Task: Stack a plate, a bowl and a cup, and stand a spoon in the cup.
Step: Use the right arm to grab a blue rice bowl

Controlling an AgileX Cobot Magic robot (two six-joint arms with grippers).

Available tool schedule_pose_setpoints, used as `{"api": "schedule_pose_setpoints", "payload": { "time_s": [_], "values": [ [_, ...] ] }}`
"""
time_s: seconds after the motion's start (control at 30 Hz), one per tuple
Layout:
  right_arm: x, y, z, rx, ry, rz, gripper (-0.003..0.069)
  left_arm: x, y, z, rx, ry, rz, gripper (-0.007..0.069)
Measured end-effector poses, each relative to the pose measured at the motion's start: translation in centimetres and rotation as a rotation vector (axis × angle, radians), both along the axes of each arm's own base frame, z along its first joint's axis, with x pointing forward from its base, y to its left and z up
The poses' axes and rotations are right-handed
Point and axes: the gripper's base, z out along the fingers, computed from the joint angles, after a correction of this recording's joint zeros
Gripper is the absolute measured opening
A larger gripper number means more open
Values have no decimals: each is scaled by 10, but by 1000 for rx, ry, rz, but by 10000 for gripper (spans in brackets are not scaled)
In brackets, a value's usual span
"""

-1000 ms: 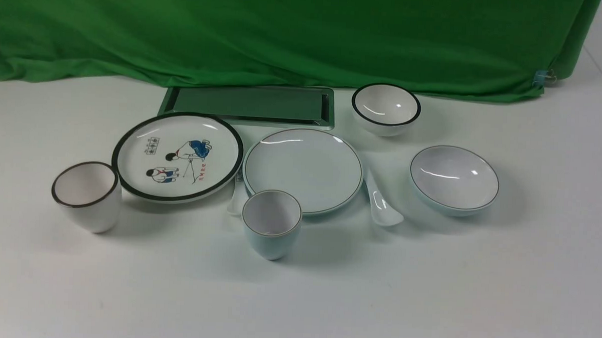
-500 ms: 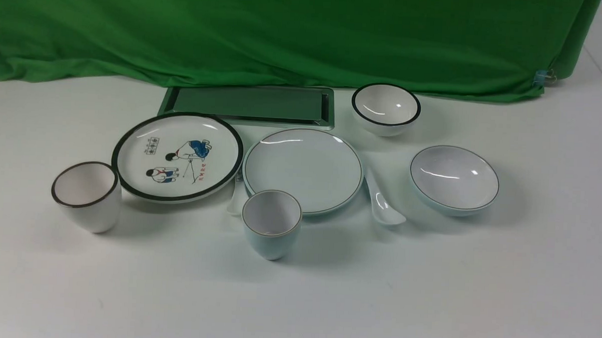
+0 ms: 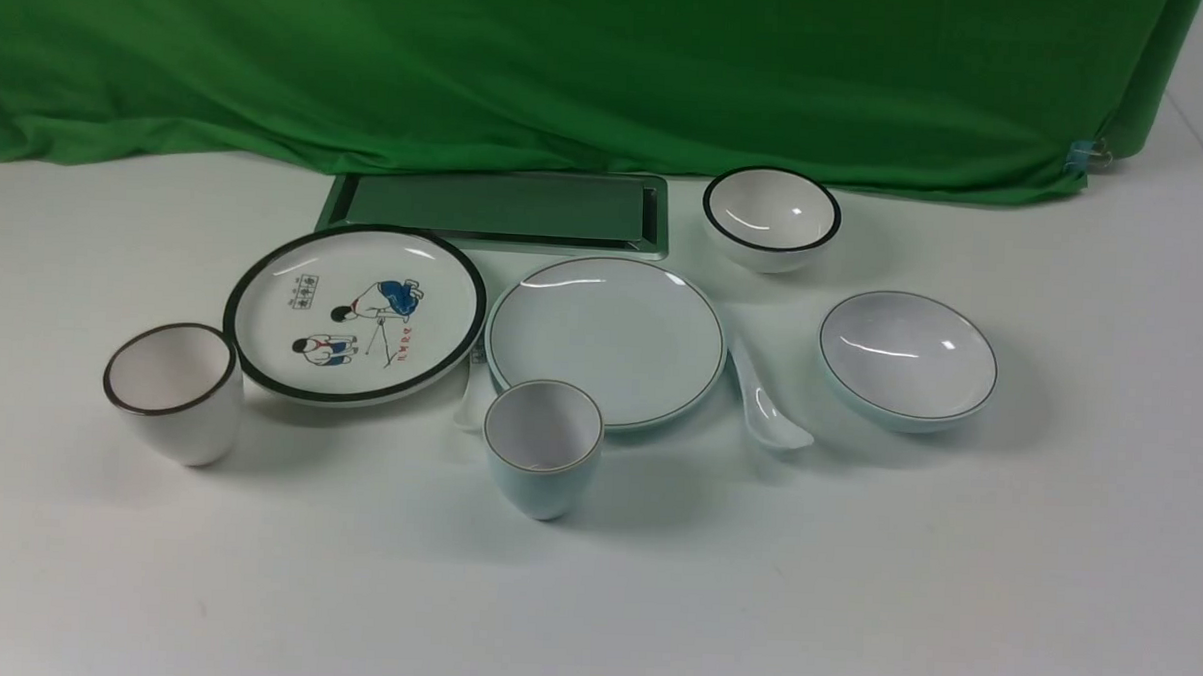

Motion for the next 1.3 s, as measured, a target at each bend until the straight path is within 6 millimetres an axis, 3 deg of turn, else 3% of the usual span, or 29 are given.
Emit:
{"api": "schedule_pose_setpoints", "payload": {
  "time_s": [0.13, 0.3, 0.37, 0.4, 0.43, 0.53, 0.6, 0.67, 0.8, 0.9, 0.93, 1.03, 1.1, 1.2, 1.23, 1.27, 1.3],
  "values": [
    [-6, 1, 12, 83, -141, 51, 238, -7, -1, 12, -3, -151, -15, -9],
    [-3, 1, 15, 110, -153, 67, 210, -14, -2, 28, -114, -270, -107, -9],
    [3, 1, 32, 68, -123, 44, 97, -10, -3, 60, -151, -232, -139, -9],
    [3, 1, 34, 63, -125, 41, 88, -10, -3, 63, -151, -226, -139, -9],
    [9, 1, 51, 24, -112, 21, 38, 0, -2, 89, -153, -158, -133, -9],
    [23, 0, 70, -58, -62, -18, 19, 18, 0, 113, -173, -53, -118, -9],
    [48, 0, 82, -163, 36, -57, 15, 50, 4, 133, -233, 70, -117, -9],
    [71, 0, 80, -216, 127, -67, 15, 76, 6, 139, -305, 173, -121, -9],
    [124, -2, 60, -203, 429, -38, 15, 131, 5, 126, -390, 542, -95, -9],
    [147, -3, 47, -159, 662, -24, 15, 152, -4, 117, -338, 748, -101, -9],
    [168, -4, 40, -155, 847, -17, 15, 167, -16, 104, -282, 925, -128, -9],
    [198, 0, 29, -157, 1163, 12, 31, 187, -36, 84, -235, 1132, -209, -9],
    [213, 3, 29, -162, 1235, 38, 58, 194, -45, 75, -230, 1202, -248, -9],
    [255, 16, 29, -187, 1350, 147, 221, 211, -68, 52, -222, 1321, -352, -7],
    [258, 17, 28, -180, 1352, 150, 221, 212, -68, 52, -224, 1324, -355, -6],
    [278, 22, 25, -183, 1356, 185, 318, 218, -78, 45, -211, 1360, -395, 4],
    [290, 24, 21, -185, 1359, 195, 363, 221, -83, 42, -203, 1379, -415, 14]
  ]
}}
